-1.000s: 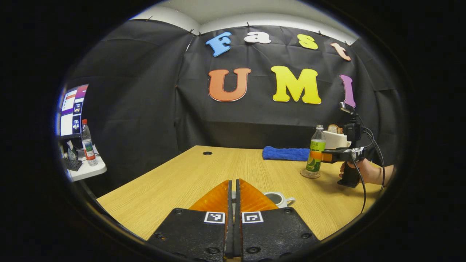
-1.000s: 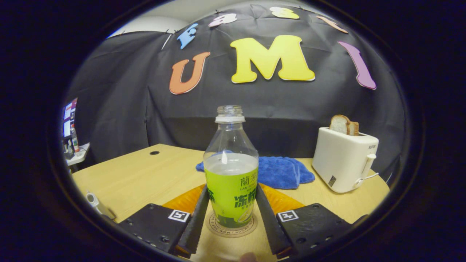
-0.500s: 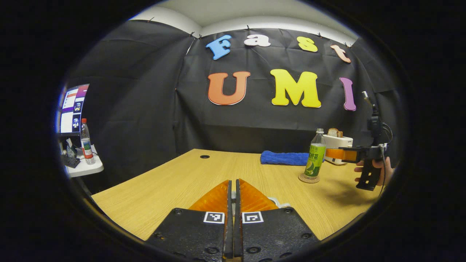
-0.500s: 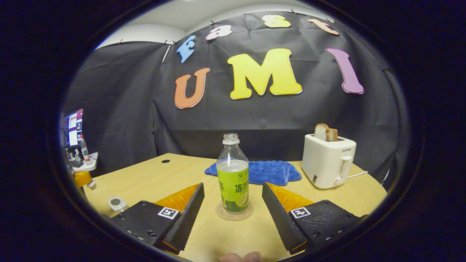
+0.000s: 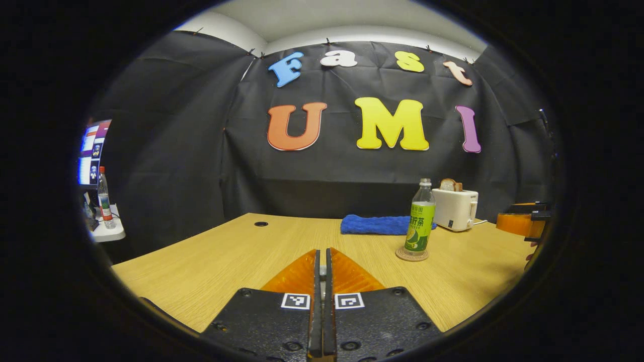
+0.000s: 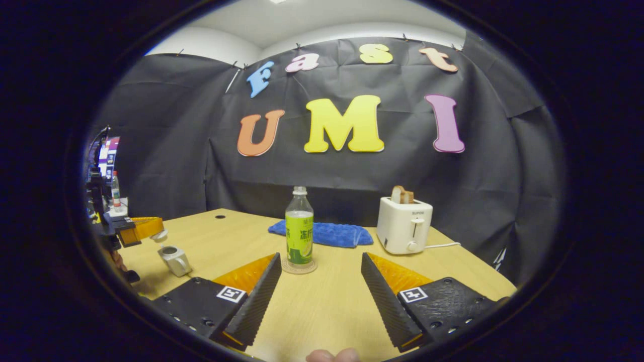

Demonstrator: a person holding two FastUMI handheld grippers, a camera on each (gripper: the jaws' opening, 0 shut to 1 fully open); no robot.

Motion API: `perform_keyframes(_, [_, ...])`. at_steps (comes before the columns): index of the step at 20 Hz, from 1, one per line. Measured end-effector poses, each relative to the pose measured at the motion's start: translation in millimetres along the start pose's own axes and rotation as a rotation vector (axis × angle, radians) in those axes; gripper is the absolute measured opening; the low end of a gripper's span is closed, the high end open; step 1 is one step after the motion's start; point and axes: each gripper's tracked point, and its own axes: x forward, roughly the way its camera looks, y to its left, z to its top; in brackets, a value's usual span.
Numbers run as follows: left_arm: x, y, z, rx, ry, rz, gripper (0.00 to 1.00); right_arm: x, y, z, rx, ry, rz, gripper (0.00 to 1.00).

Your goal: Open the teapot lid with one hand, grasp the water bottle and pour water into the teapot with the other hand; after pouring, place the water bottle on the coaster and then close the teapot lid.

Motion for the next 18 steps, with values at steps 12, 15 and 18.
perform_keyframes(12, [10, 1, -29, -0.049, 0.070, 0.008, 0.04, -14, -8, -15, -0.020, 0.032, 0.009, 0.95])
perform_keyframes(15, [12, 0, -31, -0.042, 0.076, 0.021, 0.07, -15, -12, -12, -0.015, 0.018, -0.007, 0.94])
perform_keyframes(18, [7, 15, -27, -0.019, 0.078, 0.105, 0.29, -17, -18, -8, -0.010, 0.000, -0.032, 0.95])
